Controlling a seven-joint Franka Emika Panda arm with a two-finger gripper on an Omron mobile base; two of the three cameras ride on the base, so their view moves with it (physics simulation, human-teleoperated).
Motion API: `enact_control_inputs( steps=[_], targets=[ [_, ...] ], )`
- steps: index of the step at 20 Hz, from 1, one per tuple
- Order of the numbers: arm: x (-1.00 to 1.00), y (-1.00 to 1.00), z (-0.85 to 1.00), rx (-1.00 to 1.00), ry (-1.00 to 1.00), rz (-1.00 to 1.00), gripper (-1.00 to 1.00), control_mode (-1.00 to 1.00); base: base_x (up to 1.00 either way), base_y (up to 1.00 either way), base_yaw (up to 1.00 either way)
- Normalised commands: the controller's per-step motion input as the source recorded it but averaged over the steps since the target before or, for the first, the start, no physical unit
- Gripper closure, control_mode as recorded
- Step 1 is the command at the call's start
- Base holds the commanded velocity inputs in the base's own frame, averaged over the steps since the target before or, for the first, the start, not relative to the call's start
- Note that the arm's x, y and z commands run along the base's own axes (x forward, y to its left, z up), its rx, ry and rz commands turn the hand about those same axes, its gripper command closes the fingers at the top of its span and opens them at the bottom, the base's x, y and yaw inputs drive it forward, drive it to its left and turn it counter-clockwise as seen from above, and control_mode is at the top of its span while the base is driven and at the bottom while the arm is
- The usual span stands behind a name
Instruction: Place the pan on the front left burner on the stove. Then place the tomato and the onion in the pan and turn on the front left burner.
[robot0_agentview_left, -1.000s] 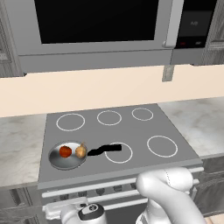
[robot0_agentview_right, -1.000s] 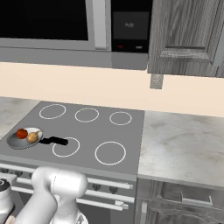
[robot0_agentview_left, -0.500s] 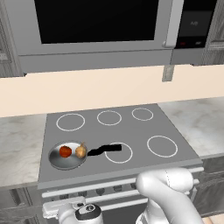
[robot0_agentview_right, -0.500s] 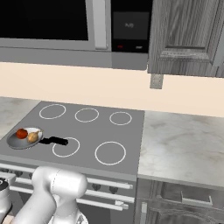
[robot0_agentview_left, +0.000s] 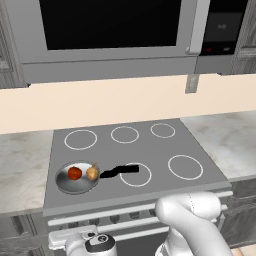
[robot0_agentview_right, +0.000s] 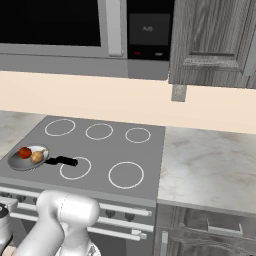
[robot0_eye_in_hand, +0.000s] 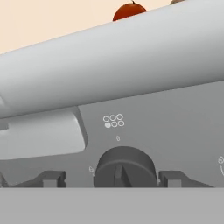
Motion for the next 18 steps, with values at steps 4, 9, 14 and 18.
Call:
enact_control_inputs(
  steps=[4,9,14,18],
  targets=[
    [0.00,0.00,0.00,0.00,0.00,0.00,1.00,-1.00,0.00,0.00,0.00],
    [0.00,0.00,0.00,0.00,0.00,0.00,1.00,-1.00,0.00,0.00,0.00],
    [0.00,0.00,0.00,0.00,0.00,0.00,1.00,-1.00,0.00,0.00,0.00],
    [-0.08,0.00,-0.24,-0.14,-0.01,0.00,1.00,-1.00,0.00,0.00,0.00]
  ],
)
